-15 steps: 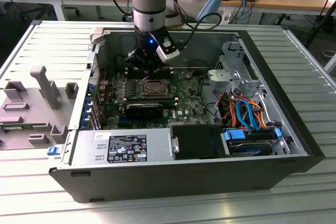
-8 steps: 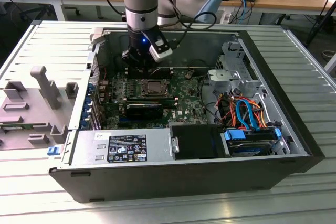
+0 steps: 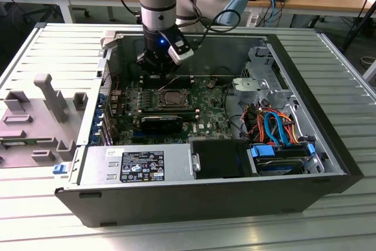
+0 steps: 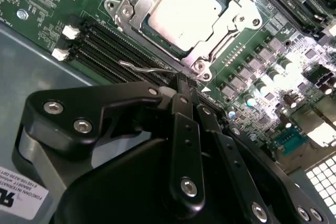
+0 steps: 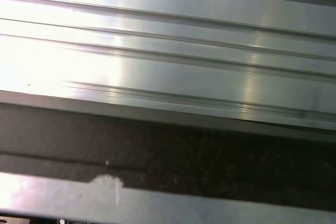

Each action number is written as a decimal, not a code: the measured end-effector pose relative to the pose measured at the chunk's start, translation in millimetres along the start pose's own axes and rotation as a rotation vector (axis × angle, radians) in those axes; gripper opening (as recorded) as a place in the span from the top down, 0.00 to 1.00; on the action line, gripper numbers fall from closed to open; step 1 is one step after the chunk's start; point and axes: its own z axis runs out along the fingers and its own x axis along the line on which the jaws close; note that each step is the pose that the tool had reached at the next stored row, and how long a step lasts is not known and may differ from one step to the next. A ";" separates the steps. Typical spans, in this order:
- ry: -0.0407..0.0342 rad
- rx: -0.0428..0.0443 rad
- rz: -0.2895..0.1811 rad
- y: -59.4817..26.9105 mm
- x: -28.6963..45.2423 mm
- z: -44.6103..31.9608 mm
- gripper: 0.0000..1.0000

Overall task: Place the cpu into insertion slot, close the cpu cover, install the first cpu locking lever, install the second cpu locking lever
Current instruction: 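Install the first cpu locking lever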

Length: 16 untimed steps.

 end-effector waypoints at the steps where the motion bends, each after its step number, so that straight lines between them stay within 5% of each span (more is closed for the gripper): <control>1: 0.0001 0.0001 0.000 0.0 0.0 0.5 0.89; 8: 0.0005 0.0009 0.000 -0.2 -1.3 5.8 0.89; 16: 0.0041 0.0020 0.000 -2.1 -15.7 11.6 0.89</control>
